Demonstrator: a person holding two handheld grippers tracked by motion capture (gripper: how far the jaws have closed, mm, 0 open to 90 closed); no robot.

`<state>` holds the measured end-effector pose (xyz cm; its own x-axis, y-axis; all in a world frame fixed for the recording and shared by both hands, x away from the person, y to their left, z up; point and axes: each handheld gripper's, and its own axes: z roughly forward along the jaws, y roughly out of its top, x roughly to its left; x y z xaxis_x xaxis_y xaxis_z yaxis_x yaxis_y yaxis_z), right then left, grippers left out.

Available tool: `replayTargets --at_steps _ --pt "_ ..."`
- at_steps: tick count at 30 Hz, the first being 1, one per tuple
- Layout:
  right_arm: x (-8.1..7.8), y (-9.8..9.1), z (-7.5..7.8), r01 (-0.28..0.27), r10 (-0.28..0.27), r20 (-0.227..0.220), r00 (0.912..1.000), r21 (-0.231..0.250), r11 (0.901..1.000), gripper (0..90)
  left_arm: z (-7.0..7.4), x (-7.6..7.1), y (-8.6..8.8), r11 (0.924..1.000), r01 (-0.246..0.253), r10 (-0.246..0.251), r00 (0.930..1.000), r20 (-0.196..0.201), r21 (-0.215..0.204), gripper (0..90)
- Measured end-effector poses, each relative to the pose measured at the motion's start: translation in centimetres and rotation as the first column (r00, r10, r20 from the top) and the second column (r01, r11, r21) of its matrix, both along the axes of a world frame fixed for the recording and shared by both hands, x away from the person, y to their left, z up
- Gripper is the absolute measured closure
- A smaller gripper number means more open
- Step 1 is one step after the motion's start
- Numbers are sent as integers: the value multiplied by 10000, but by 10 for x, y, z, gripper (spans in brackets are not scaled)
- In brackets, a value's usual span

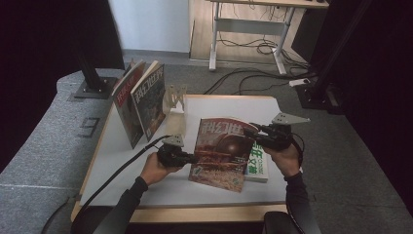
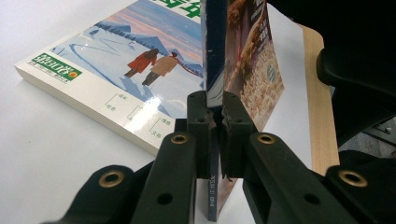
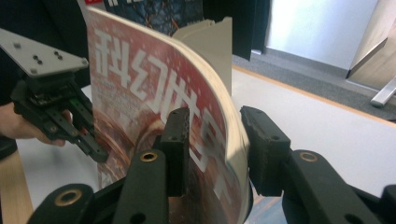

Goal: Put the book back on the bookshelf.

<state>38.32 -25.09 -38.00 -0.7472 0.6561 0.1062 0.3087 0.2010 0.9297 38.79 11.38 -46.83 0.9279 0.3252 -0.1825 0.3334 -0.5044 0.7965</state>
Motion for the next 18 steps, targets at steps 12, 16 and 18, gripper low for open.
replayTargets --at_steps 12,16,18 --pt "0 1 -17 -172 173 -335 9993 40 9998 603 -1 -1 1 10000 -6 6 10000 45 -38 848" --pt "0 3 -22 -172 169 -433 9989 -53 9998 600 -1 -2 2 10000 -13 14 10000 57 -79 848" --pt "0 4 -28 -185 177 -567 9982 -139 9997 599 -1 -2 2 9999 -14 15 10000 44 -119 848"
